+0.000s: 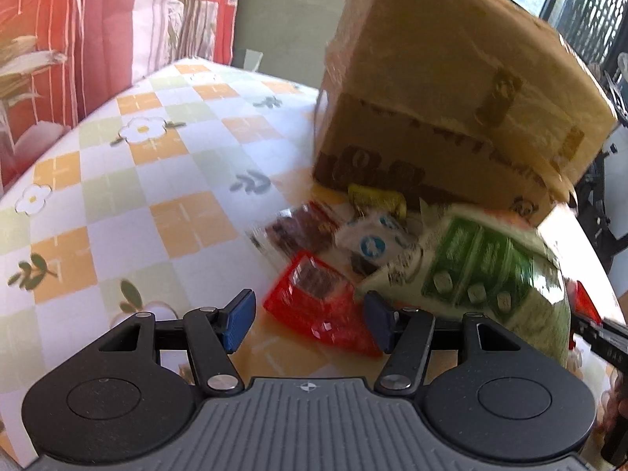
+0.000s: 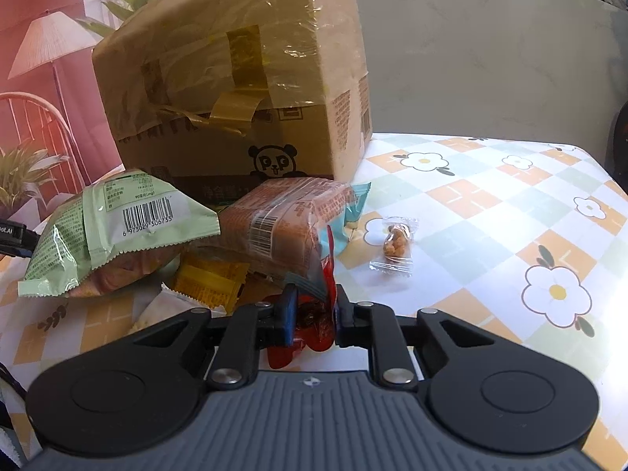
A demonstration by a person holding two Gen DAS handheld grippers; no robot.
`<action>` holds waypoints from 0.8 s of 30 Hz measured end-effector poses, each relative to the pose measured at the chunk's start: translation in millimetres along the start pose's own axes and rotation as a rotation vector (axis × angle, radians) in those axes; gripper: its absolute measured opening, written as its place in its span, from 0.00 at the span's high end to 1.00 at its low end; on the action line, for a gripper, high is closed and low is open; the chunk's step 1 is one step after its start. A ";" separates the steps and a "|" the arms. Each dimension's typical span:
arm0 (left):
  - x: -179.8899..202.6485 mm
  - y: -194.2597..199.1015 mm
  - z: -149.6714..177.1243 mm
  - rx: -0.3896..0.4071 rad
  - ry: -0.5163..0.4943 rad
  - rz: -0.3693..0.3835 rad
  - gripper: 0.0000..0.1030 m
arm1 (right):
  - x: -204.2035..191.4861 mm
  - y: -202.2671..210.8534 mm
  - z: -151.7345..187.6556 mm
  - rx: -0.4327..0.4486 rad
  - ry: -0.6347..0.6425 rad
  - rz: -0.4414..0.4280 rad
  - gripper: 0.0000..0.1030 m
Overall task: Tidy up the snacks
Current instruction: 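Return both tools to the pile and grasp a red candy with the right tool, then grasp the white blue-printed candy with the left tool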
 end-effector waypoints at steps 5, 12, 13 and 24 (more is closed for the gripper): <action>-11.0 -0.5 -34.2 0.090 0.016 -0.017 0.41 | 0.1 0.5 0.7 0.001 -0.004 -0.002 0.82; 24.3 -29.0 -52.6 0.075 -0.113 0.054 0.41 | -1.1 0.0 0.6 0.002 -0.009 -0.001 0.82; 32.9 -30.7 -51.3 0.070 -0.134 0.075 0.41 | -1.0 0.1 0.6 0.003 -0.009 -0.001 0.82; 66.7 -37.1 -27.9 0.055 -0.271 0.119 0.36 | -1.7 -0.7 0.6 0.006 -0.023 -0.006 0.82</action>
Point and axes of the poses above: each gripper's, at about its wrist camera, not at the fingertips, and y roughly against the way its jaws point, x to its right, z to its underside, the point moved 8 cm from there along -y, roughly the way its jaws point, and after that the axes turned 14 degrees about -z, right-handed, at the moved point
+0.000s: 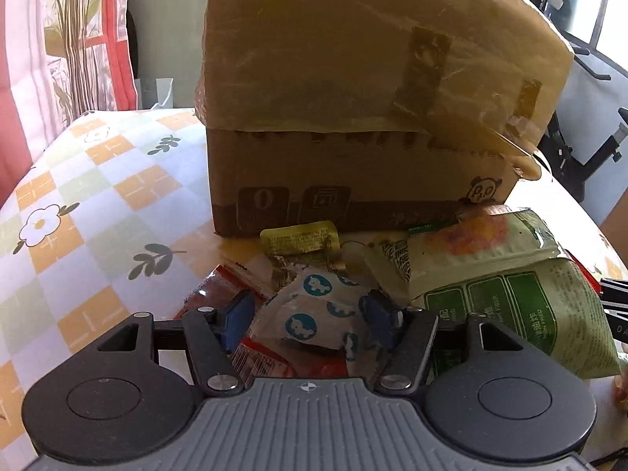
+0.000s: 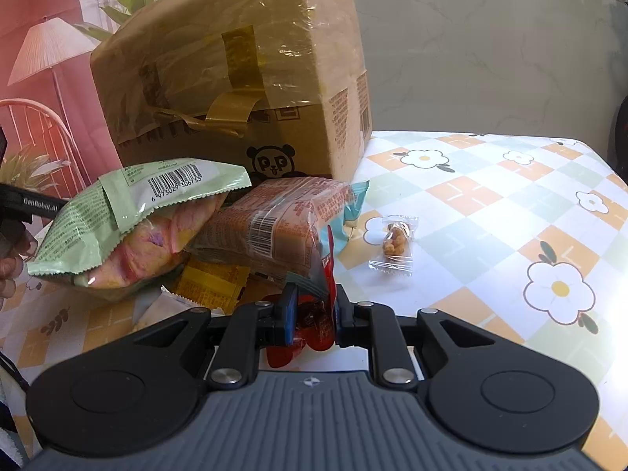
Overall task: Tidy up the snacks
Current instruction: 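Grasp the white blue-printed candy with the left tool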
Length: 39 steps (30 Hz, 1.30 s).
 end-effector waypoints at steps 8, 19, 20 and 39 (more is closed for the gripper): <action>4.8 4.3 1.0 -0.021 -0.014 0.036 0.22 | -0.2 -0.2 -0.3 0.003 -0.010 -0.002 0.82; 0.1 -10.3 7.7 -0.035 -0.021 -0.026 0.32 | -0.8 -0.2 0.1 0.003 -0.014 -0.009 0.82; -0.1 -11.1 6.9 -0.034 -0.015 -0.014 0.42 | -0.6 -0.2 0.1 0.003 -0.014 -0.009 0.82; -27.7 51.3 -4.4 0.081 0.046 -0.036 0.54 | -3.6 29.4 -3.6 0.038 -0.062 0.046 0.92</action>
Point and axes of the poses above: each gripper's, at about its wrist camera, not at the fingertips, and y roughly against the way its jaws point, x to its right, z to its underside, the point moved 8 cm from there along -y, roughly the way its jaws point, and after that the axes turned 14 degrees about -z, right-handed, at the moved point
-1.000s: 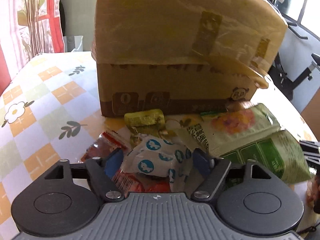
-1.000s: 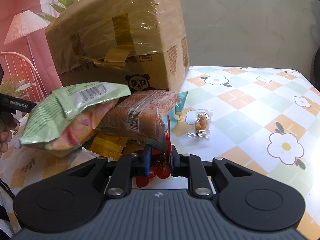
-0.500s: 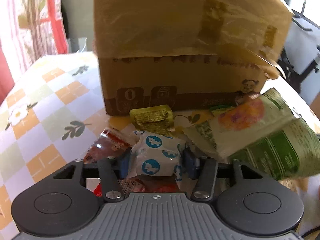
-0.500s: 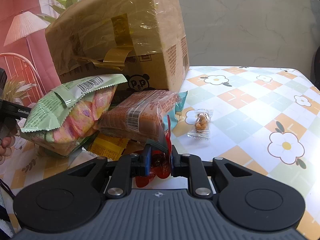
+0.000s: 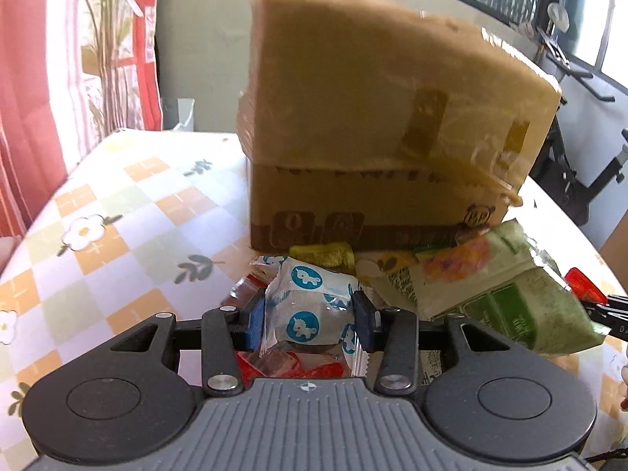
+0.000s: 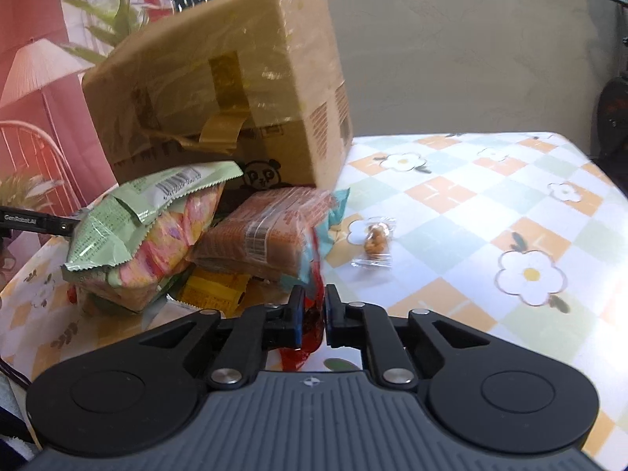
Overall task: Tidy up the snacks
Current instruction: 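Carry the white candy with the left tool while the right tool carries the red candy toward the box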
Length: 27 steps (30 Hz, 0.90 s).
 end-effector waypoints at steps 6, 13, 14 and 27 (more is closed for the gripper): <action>-8.8 20.0 -15.0 0.052 0.043 0.008 0.54 | 3.0 20.5 -23.7 0.070 -0.032 0.014 0.93; -6.7 43.8 -42.9 0.135 0.068 0.031 0.54 | -24.8 34.5 -81.0 0.192 0.010 -0.064 0.93; -5.1 46.7 -47.4 0.146 0.069 0.035 0.54 | -31.6 36.2 -91.9 0.209 0.026 -0.081 0.93; 12.2 70.1 -164.5 0.375 0.075 0.086 0.54 | -96.4 -14.4 -245.5 0.316 0.193 -0.250 0.93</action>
Point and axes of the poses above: each gripper's, at about its wrist camera, not at the fingertips, and y roughly against the way its jaws point, x to its right, z to its underside, the point moved 8 cm from there along -y, roughly the way its jaws point, and after that the axes turned 14 degrees about -z, right-handed, at the moved point
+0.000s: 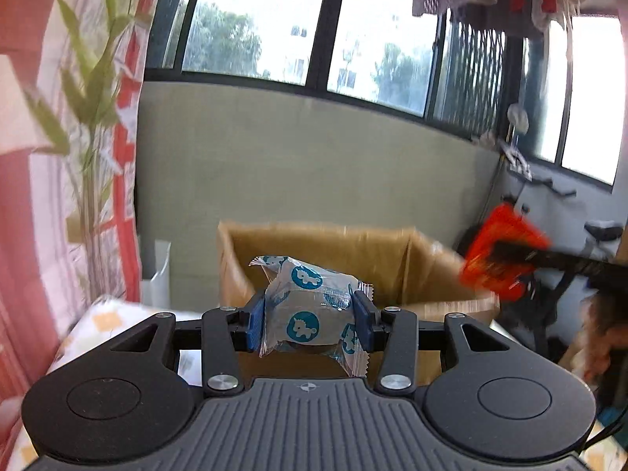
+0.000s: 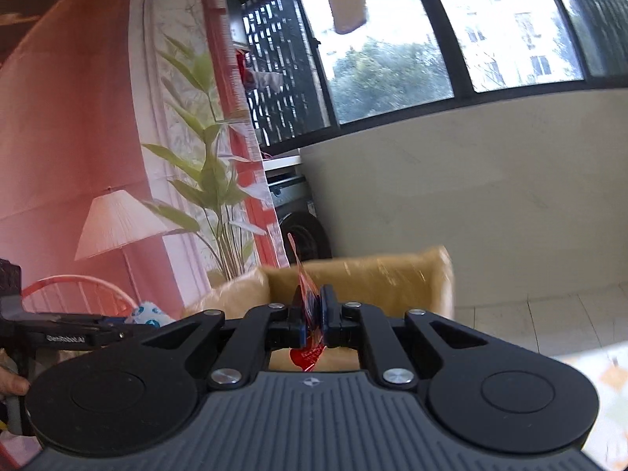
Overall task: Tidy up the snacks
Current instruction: 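Carry the white candy with the left tool while the right tool carries the red candy toward the box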
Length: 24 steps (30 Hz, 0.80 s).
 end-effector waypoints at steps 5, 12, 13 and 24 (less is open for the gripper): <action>14.8 -40.1 -21.6 -0.013 0.005 0.008 0.54 | 27.9 -63.3 -2.6 -0.095 -0.020 0.073 0.93; 29.1 -91.1 -11.7 -0.083 -0.062 -0.071 0.53 | 54.3 -91.1 27.9 -0.229 -0.041 0.211 0.92; 30.3 -94.6 -8.4 -0.094 -0.069 -0.075 0.52 | 54.1 -90.5 31.0 -0.244 -0.022 0.220 0.91; 29.9 -74.7 -0.5 -0.082 -0.145 -0.077 0.28 | 49.9 -51.4 26.2 -0.211 0.051 0.246 0.30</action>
Point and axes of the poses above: each gripper's, at about its wrist camera, not at the fingertips, and y roughly against the way its jaws point, x to its right, z to its underside, the point moved 8 cm from there along -y, roughly the way its jaws point, and after that the axes turned 14 degrees about -z, right-handed, at the moved point
